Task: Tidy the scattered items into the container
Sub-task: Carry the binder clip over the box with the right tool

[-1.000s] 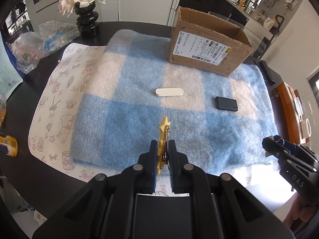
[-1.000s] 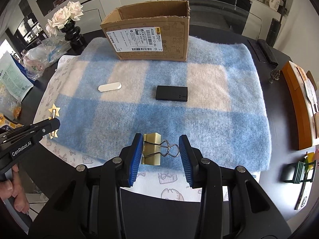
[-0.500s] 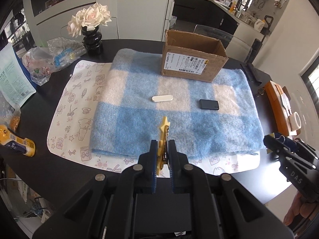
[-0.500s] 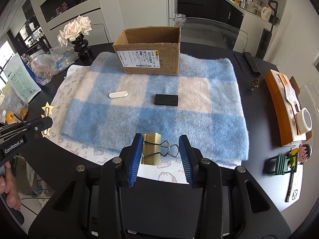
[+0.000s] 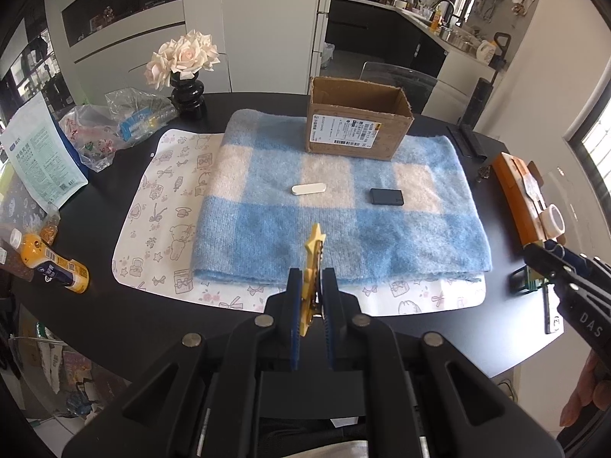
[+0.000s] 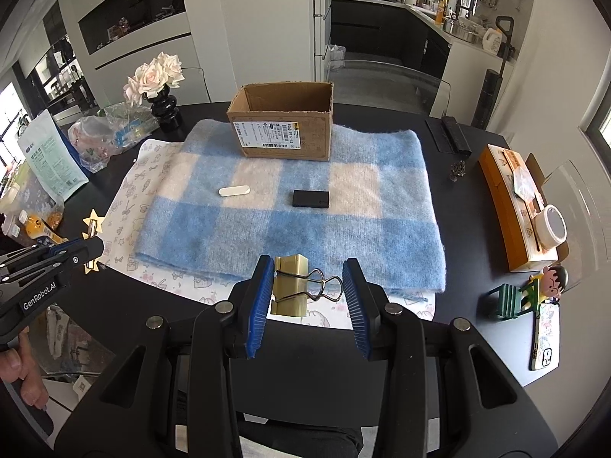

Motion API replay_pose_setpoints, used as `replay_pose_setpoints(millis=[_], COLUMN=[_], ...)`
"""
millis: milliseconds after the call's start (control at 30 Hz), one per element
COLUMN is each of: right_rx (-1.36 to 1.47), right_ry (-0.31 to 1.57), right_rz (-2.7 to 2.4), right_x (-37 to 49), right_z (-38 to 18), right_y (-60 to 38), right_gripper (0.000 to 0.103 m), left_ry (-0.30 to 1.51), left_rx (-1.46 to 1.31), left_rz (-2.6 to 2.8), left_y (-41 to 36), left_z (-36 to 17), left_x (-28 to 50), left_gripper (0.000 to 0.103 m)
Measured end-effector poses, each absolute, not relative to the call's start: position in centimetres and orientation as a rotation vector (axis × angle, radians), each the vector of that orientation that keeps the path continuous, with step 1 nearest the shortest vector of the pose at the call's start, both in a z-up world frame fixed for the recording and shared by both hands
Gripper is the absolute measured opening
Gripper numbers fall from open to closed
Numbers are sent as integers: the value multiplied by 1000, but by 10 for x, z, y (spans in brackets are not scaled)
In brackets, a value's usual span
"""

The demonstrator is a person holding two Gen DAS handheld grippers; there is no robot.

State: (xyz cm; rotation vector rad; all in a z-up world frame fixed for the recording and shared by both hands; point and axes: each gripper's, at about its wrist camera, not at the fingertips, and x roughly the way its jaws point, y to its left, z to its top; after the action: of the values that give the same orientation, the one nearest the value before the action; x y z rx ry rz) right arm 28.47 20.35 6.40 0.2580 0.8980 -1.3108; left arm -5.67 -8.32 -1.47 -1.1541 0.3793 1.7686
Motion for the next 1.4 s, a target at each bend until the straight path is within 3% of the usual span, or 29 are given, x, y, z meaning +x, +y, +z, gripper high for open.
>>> replay_pose_setpoints(millis=[1400], right_rx=[209], right_ry=[872], right_rz=[-1331], right_x=[288], right_z=[89], right_y=[211], right_gripper=[38], left_ry=[368], left_rx=[-1101], left_rz=[1782], left_y=[-89], left_z=[8], left_x=[-58], left_gripper=[10])
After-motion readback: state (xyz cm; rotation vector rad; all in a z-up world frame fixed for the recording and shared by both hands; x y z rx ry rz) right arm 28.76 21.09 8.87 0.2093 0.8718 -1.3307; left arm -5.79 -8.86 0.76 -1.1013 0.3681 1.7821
